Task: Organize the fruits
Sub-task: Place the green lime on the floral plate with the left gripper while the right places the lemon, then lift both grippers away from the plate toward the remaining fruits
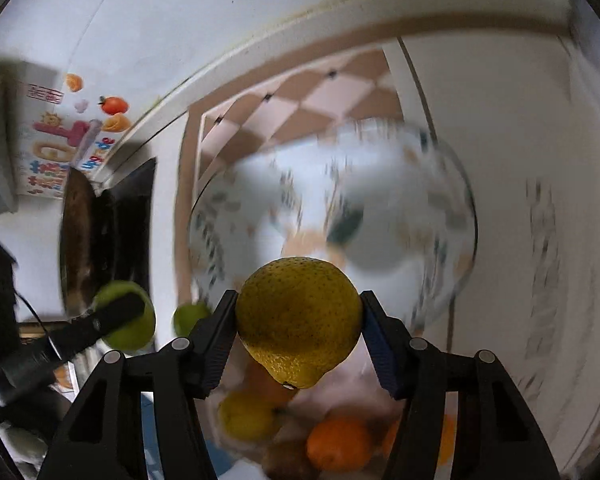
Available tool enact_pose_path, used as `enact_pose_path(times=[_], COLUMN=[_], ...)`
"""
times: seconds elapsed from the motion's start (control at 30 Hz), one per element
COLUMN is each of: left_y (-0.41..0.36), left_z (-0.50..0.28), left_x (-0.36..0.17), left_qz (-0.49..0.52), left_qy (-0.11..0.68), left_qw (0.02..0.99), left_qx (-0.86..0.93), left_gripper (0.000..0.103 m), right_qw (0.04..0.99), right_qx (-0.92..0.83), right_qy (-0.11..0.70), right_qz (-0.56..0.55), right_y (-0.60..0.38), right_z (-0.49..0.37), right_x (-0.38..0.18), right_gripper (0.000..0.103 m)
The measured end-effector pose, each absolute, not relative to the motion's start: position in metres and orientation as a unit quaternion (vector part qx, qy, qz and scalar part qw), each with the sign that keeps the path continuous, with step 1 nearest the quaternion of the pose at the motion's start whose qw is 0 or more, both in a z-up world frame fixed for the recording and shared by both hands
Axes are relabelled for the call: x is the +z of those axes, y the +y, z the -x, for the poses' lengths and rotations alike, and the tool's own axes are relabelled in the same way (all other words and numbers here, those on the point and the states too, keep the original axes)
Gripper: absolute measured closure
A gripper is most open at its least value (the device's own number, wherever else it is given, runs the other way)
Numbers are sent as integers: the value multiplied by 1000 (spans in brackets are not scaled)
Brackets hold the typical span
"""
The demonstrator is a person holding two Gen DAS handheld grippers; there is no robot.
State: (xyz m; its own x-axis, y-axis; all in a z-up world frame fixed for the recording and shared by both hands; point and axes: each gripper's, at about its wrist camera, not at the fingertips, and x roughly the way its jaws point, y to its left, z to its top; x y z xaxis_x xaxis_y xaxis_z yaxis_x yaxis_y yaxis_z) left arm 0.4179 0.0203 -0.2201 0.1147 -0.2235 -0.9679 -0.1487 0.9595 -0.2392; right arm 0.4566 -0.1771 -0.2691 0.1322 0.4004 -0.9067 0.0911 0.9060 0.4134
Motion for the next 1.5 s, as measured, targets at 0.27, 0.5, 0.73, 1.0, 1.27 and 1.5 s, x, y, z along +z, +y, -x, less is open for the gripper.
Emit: enact_pose_path(times=[0.27,0.5,0.73,1.0,1.27,1.5], left_y=[-8,-3,-3,10,31,47], left_z=[-506,-515,-514,-525,-503,-443], left_x=[-297,-331,-335,-317,-281,-235], left_qz=[114,136,120,117,76,11], left_qy=[726,759,758,745,718,663], left_qw=[678,637,641,657,692,747], left_qx=[-25,-17,-10,0,19,46], left_gripper=[44,44,44,17,17,17], right_qw=[718,707,701,709,740,769], right_qx=[97,96,98,86,37,7], right_qy=[684,697,704,697,671,640], right_qz=[-89,-63,-57,-64,-18,-14], right_y=[-171,-181,-185,-189,-199,-197], right_z=[-514,-524,-526,-526,-485,-437], right_x=[-297,-309,-309,-294,-263,-232], right_gripper=[40,40,40,19,10,10])
